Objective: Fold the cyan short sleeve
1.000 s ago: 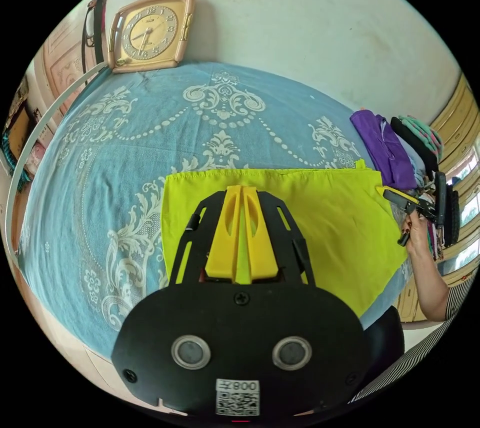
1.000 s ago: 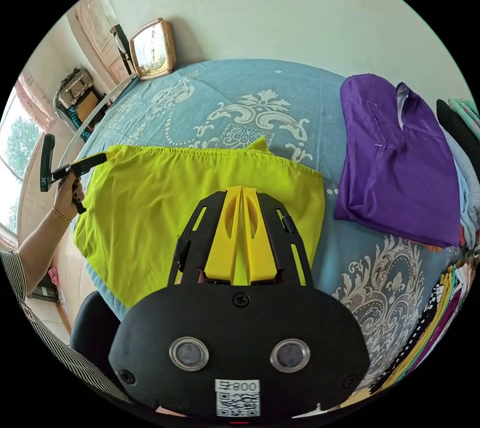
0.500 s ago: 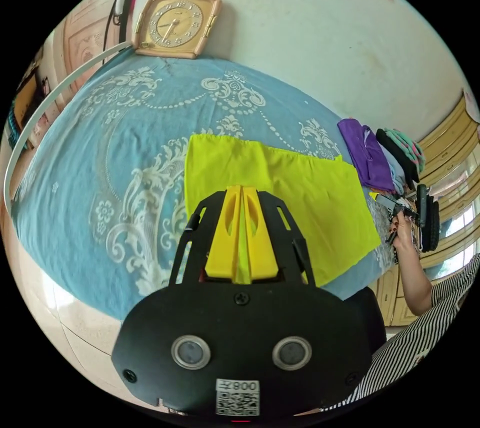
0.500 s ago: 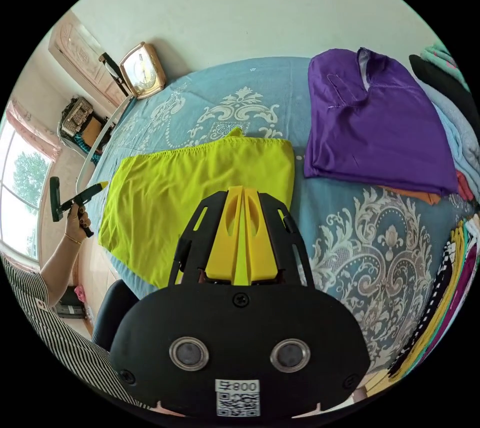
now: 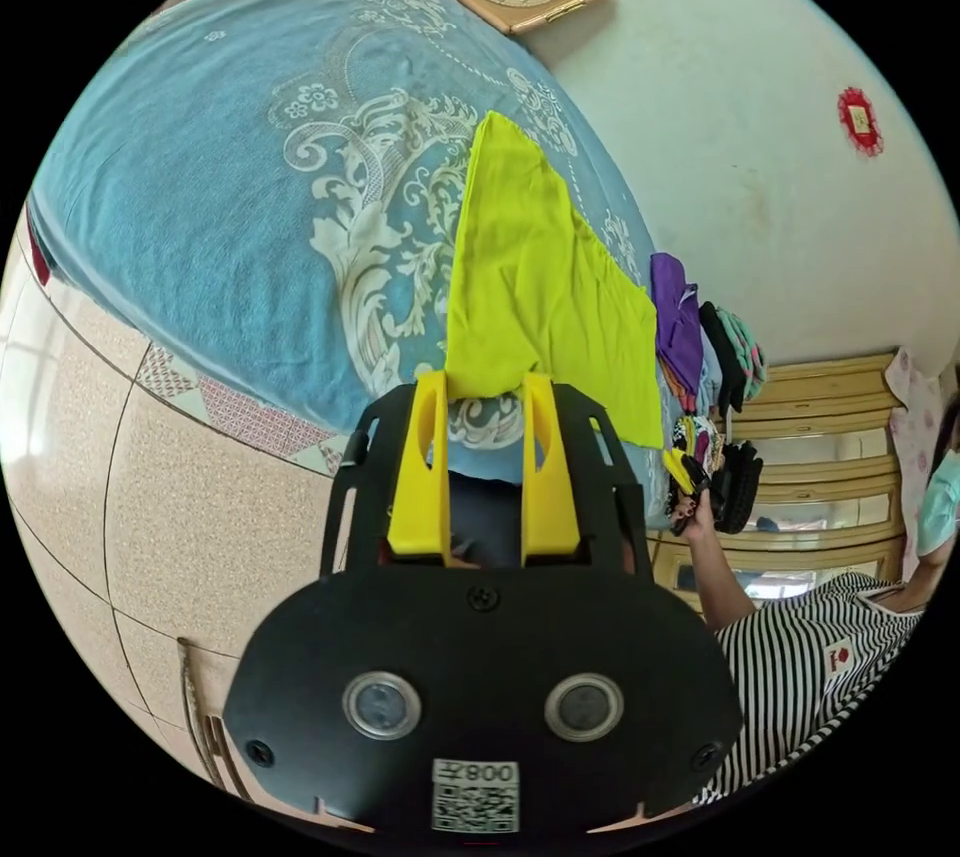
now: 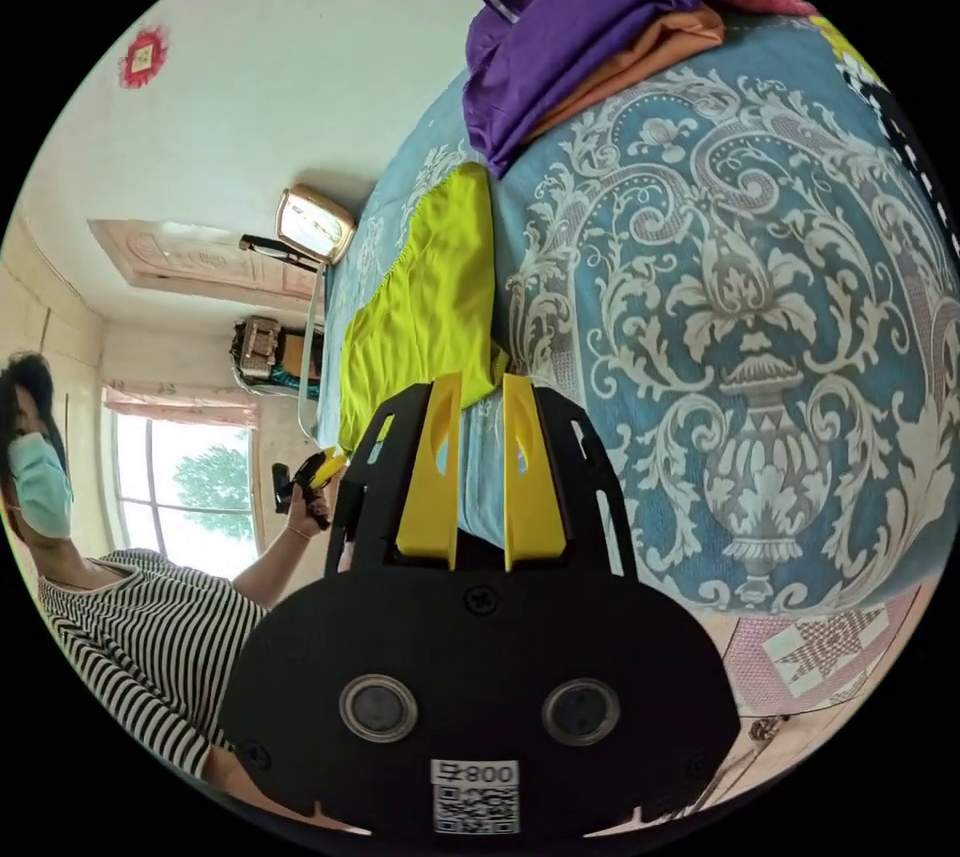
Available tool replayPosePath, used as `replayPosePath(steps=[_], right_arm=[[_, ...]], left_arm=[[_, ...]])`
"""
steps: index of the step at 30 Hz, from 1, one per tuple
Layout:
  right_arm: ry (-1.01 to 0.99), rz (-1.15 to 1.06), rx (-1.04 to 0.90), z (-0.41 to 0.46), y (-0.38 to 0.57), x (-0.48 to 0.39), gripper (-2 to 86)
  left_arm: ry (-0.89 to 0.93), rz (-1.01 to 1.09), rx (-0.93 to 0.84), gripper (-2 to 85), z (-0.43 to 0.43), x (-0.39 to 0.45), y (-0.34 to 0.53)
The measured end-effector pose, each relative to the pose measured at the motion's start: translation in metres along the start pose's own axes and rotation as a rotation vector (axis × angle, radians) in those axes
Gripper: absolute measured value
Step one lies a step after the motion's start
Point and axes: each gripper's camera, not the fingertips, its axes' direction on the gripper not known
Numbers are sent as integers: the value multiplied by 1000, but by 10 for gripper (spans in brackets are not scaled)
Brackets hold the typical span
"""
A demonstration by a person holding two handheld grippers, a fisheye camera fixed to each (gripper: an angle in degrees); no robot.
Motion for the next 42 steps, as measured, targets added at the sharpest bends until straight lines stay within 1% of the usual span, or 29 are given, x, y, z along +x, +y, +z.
replayPosePath(steps=[4, 7, 10, 13, 15, 20, 26, 29, 32, 35, 38, 40, 42], right_arm=[[26, 4, 16, 3, 15, 23, 76], [30, -39, -4, 17, 12, 27, 79], [76, -87, -44, 36, 3, 24, 76], [61, -74, -93, 56, -3, 34, 49], [108, -51, -155, 73, -2, 43, 26], [51, -56, -158, 74, 15, 53, 10], [33, -111, -239, 83, 52, 45, 6], [-14, -98, -259, 87, 75, 48, 6], [-41, -82, -298, 97, 100, 55, 6], [-42, -31, -340, 117, 119, 72, 6], [-88, 32, -317, 127, 124, 87, 6], [-90, 19, -315, 127, 125, 85, 6], [-80, -9, -321, 127, 124, 77, 6]], left_arm=[[9, -44, -17, 66, -1, -9, 5], [29, -67, -29, 41, -1, -13, 11], [43, -70, -35, 29, -3, -11, 17], [56, -59, -39, 22, -8, -5, 23], [51, -45, -45, 18, -16, 1, 28], [35, 17, -85, 13, -36, 17, 37], [-45, 109, -156, 10, -53, 50, 54], [-69, 130, -172, 10, -61, 65, 69], [-119, 124, -199, 11, -57, 76, 86], [-161, 54, -228, 13, -38, 82, 105], [-228, 6, -165, 14, -40, 101, 126], [-260, 19, -109, 17, -48, 121, 140], [-255, 106, -36, 26, -53, 163, 159]])
